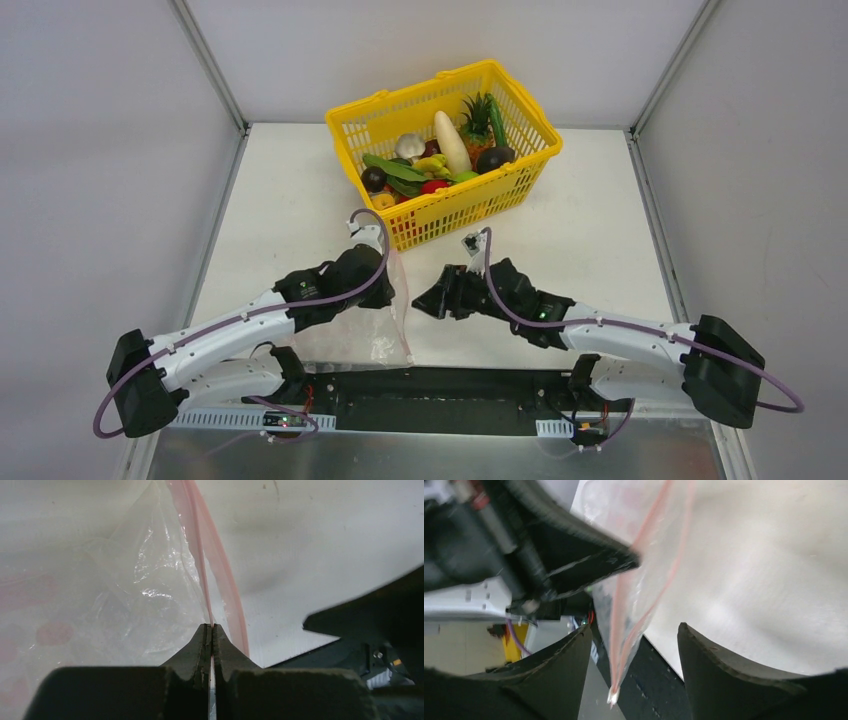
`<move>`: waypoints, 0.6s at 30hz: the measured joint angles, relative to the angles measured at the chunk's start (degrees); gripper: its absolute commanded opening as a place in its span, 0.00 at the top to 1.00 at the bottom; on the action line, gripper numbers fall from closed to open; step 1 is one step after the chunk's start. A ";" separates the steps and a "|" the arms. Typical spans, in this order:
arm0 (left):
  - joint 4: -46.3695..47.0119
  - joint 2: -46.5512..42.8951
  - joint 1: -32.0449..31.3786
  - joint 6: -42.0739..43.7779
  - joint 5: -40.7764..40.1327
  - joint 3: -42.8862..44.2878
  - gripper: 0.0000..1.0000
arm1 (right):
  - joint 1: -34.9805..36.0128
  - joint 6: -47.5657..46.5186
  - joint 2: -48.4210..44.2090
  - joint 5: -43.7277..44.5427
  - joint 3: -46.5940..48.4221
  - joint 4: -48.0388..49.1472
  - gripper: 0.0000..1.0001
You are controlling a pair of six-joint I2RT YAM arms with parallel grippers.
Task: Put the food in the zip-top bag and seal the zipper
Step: Open the zipper of the food storage bag at the center of the board.
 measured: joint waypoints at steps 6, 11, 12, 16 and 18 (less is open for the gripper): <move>0.55 -0.09 -1.05 1.55 2.71 3.34 1.00 | -5.73 4.87 3.74 -2.95 1.01 -1.86 0.40; 0.48 0.20 -1.42 2.10 3.23 5.38 1.00 | -5.73 6.51 7.91 -6.58 2.93 -1.70 0.50; 0.44 0.28 -1.42 2.12 3.45 5.53 1.00 | -5.73 6.71 8.50 -7.02 3.26 -1.62 0.53; -0.02 0.83 -2.12 2.25 4.11 5.81 1.00 | -5.73 7.32 10.51 -8.00 4.17 -1.20 0.63; -0.44 1.20 -2.16 2.58 4.37 6.16 1.00 | -5.84 7.56 11.17 -8.44 4.33 -1.14 0.72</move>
